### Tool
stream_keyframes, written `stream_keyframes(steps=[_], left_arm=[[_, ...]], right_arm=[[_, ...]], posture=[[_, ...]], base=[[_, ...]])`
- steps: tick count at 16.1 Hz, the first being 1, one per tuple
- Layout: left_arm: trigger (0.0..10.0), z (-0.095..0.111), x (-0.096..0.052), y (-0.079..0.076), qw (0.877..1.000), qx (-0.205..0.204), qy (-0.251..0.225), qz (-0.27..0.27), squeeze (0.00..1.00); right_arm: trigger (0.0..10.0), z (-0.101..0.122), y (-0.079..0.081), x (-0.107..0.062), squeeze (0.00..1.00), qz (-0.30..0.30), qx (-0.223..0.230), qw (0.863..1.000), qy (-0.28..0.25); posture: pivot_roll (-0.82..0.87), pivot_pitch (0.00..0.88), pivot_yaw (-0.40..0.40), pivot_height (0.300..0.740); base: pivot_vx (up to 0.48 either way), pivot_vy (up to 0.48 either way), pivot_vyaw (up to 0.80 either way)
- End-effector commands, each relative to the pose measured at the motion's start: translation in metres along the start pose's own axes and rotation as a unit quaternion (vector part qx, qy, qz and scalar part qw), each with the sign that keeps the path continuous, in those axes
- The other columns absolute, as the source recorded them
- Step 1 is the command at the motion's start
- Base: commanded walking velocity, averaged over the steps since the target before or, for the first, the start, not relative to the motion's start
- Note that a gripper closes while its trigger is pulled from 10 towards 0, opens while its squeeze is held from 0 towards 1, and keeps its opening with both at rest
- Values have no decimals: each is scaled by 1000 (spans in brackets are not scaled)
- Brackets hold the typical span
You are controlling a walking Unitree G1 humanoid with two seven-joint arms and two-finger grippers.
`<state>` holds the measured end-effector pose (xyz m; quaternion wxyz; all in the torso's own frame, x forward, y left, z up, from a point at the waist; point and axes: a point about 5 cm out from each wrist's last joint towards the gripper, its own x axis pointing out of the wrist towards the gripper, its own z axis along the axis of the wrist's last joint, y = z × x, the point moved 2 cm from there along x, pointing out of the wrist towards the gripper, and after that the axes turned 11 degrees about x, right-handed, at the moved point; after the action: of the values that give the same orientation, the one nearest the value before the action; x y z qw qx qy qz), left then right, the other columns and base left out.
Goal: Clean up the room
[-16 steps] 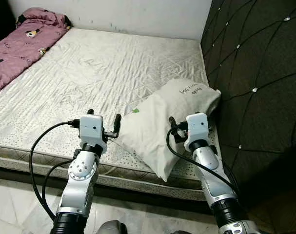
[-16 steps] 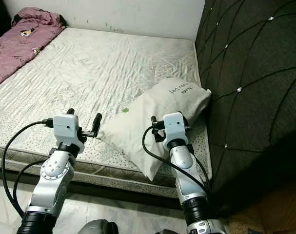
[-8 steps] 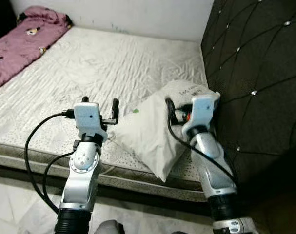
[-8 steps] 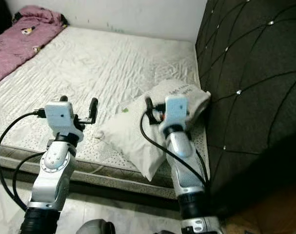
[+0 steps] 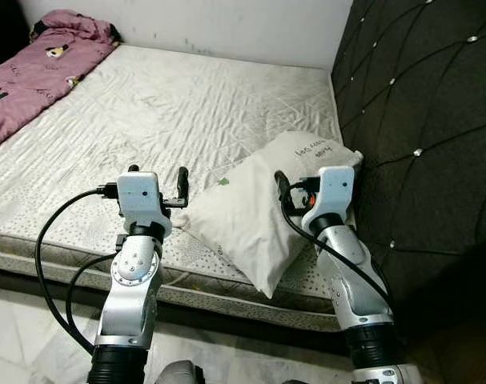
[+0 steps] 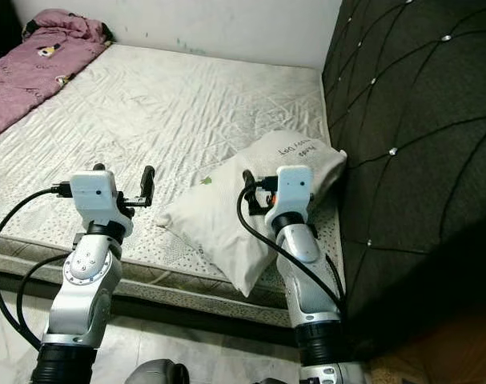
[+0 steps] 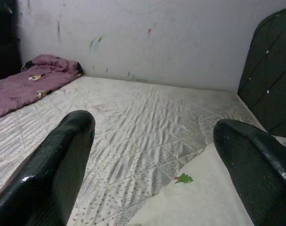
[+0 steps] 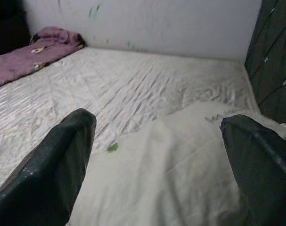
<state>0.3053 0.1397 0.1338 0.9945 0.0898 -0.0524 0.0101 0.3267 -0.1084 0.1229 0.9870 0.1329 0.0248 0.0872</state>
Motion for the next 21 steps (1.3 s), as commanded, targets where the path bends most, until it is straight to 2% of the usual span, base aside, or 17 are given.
stream_keyframes(steps=[1,2,9,15,21], left_arm=[[10000,4,0,-1,1000,-2,-3,-1,0],[10000,4,0,-2,1000,2,-4,-1,0],[10000,4,2,-4,1000,7,-5,-9,0],[10000,4,3,-2,1000,11,-7,-7,0],[10000,4,4,-3,1000,14,-8,-11,0]], right_arm=[[10000,5,-1,-1,0,0,12,1000,-6],[10000,6,-3,0,0,-4,-2,1000,-6],[10000,7,-5,0,0,-6,-1,1000,-5],[10000,10,-3,3,0,-14,-8,1000,-14],[10000,6,-8,4,0,-31,-5,1000,-1]], posture=[[68,0,-24,740],[67,0,-26,740],[66,0,-30,740],[71,0,-29,740],[69,0,-25,740]], base=[[0,0,-800],[0,0,-800],[0,0,-800],[0,0,0],[0,0,-789]])
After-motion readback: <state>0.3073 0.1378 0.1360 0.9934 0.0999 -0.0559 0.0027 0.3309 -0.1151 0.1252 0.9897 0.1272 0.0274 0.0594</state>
